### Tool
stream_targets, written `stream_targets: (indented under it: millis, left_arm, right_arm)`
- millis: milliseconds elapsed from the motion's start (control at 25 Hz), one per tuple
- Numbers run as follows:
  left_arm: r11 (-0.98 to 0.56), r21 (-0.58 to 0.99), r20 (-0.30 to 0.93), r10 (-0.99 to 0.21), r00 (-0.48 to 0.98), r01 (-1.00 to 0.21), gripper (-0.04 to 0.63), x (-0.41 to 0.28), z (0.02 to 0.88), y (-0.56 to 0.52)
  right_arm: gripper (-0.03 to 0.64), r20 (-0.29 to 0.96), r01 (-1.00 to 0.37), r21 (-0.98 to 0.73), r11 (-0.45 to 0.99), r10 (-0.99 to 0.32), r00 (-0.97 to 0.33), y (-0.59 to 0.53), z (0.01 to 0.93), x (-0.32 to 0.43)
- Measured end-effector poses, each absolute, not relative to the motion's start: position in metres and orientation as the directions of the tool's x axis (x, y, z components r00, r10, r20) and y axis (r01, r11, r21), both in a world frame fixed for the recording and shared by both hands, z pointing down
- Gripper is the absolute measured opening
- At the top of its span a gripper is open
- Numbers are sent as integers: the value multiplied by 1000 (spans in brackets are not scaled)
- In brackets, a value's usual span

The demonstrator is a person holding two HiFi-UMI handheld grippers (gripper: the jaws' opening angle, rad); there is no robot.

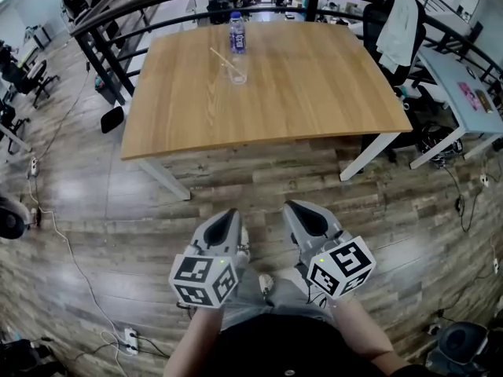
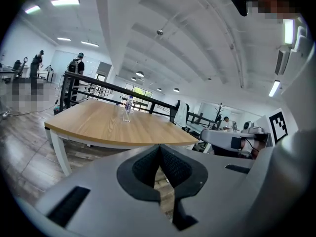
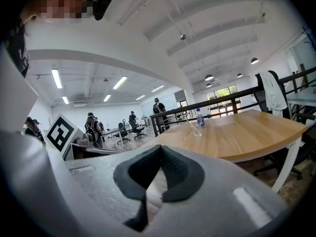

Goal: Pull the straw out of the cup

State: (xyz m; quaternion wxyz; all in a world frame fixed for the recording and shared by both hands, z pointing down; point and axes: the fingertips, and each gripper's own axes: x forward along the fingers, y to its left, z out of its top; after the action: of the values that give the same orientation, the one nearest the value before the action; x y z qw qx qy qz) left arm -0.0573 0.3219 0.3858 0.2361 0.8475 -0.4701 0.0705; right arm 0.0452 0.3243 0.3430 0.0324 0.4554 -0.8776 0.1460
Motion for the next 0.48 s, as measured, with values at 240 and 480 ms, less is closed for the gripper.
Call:
stream_targets:
  millis: [240,480]
  left_arm:
    - [-459,342,314,-766,561,-820,17,-75,379,243]
    - [-481,342,292,-762,577,-808,16,-98,369,162]
  right_arm:
    - [-2,184,-808,-223,546,-790,-585,252,346,24]
    - [-2,172,-811,-208,547,-795,-581,172,336,-5]
